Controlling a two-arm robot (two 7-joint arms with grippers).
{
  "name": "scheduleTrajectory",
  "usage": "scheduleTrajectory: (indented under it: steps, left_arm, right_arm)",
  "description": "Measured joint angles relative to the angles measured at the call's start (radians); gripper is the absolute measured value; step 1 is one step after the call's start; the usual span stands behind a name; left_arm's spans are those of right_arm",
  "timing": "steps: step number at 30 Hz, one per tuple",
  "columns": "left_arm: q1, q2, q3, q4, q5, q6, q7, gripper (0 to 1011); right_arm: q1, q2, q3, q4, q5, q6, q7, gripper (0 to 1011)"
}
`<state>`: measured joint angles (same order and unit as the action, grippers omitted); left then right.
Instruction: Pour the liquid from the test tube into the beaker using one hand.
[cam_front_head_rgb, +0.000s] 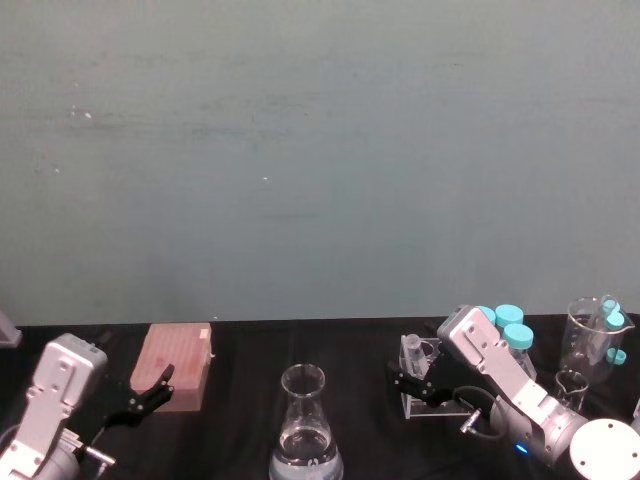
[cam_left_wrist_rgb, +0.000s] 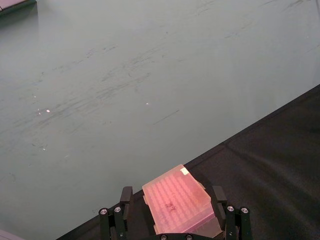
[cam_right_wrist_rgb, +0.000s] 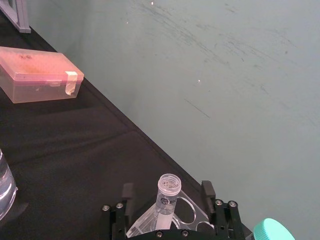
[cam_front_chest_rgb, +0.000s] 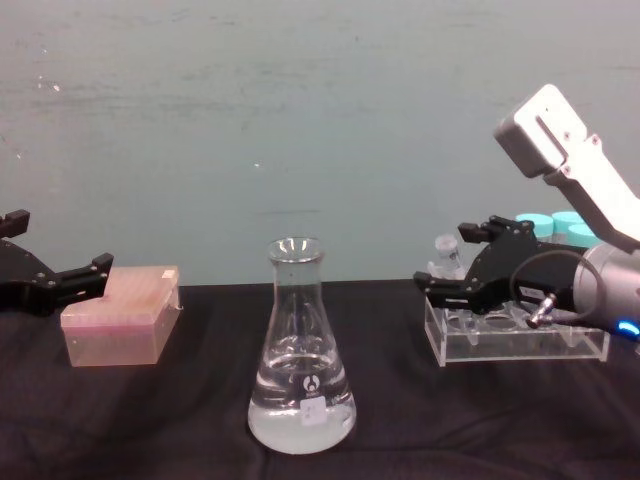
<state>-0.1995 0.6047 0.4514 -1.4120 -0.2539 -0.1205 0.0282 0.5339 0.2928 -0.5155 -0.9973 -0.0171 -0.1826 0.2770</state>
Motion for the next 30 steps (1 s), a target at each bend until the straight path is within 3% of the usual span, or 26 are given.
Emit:
scheduleTrajectory:
  steps: [21, 30]
  left_arm:
    - [0.000, 0.000, 0.000, 0.000, 0.000, 0.000, 0.000, 1000]
    - [0.000, 0.000, 0.000, 0.000, 0.000, 0.000, 0.000, 1000]
  right_arm:
    - [0.001, 0.001, -0.002, -0.002, -0.001, 0.002, 0.000, 242]
    - [0.001, 0.001, -0.002, -0.001, -0.001, 0.002, 0.000, 226]
